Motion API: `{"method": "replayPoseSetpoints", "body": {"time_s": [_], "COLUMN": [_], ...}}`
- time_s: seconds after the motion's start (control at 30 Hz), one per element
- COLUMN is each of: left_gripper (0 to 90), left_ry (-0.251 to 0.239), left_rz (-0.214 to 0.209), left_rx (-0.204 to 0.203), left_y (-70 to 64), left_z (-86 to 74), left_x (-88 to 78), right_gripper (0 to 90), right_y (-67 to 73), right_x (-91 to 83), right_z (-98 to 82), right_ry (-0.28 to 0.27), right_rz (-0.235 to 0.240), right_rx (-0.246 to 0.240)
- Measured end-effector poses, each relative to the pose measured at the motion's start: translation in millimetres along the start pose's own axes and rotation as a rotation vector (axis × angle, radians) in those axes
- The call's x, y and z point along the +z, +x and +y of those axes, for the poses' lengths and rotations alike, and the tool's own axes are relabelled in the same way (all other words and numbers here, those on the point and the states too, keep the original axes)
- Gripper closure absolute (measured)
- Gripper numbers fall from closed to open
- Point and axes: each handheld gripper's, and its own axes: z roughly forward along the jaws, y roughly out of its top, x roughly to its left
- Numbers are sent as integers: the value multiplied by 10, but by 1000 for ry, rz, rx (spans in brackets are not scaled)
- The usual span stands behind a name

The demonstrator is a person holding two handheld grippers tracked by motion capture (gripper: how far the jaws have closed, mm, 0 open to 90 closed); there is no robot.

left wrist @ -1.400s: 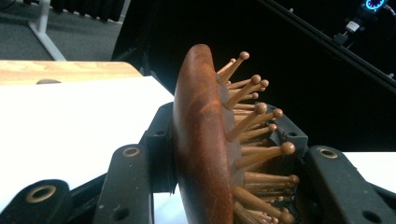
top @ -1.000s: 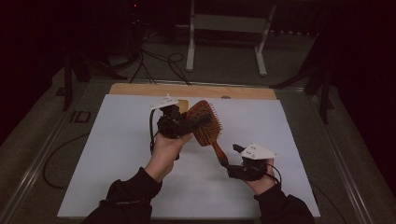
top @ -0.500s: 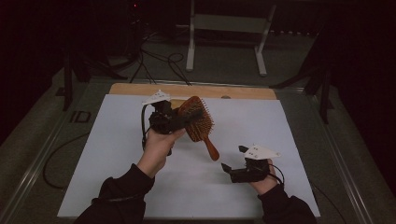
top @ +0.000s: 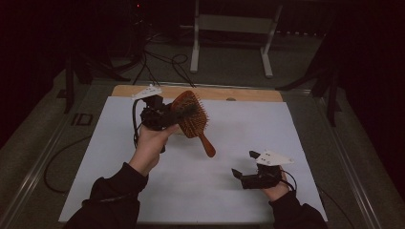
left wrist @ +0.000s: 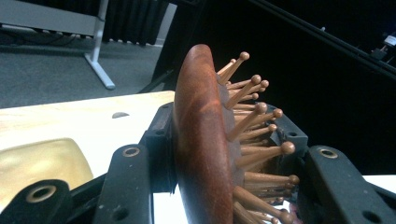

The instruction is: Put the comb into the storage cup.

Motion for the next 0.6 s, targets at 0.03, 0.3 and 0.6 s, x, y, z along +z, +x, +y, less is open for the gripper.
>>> {"method": "replayPoseSetpoints", "body": {"time_s": [0.03, 0.3, 0.6], "left_gripper": [547, 548, 547], "left_ry": [-2, -29, -55], "left_rz": [2, 41, 75], "left_rx": [2, 6, 12], "left_y": [9, 80, 151], "left_z": [13, 198, 377], "left_x": [-14, -146, -200], "right_gripper": [77, 77, 77], "right_y": [2, -21, -2], "right_x": [-16, -17, -2], "right_z": [-12, -69, -67], "right_ry": [-4, -11, -13], "right_rz": [0, -2, -5], "right_rx": [2, -7, -27]}}
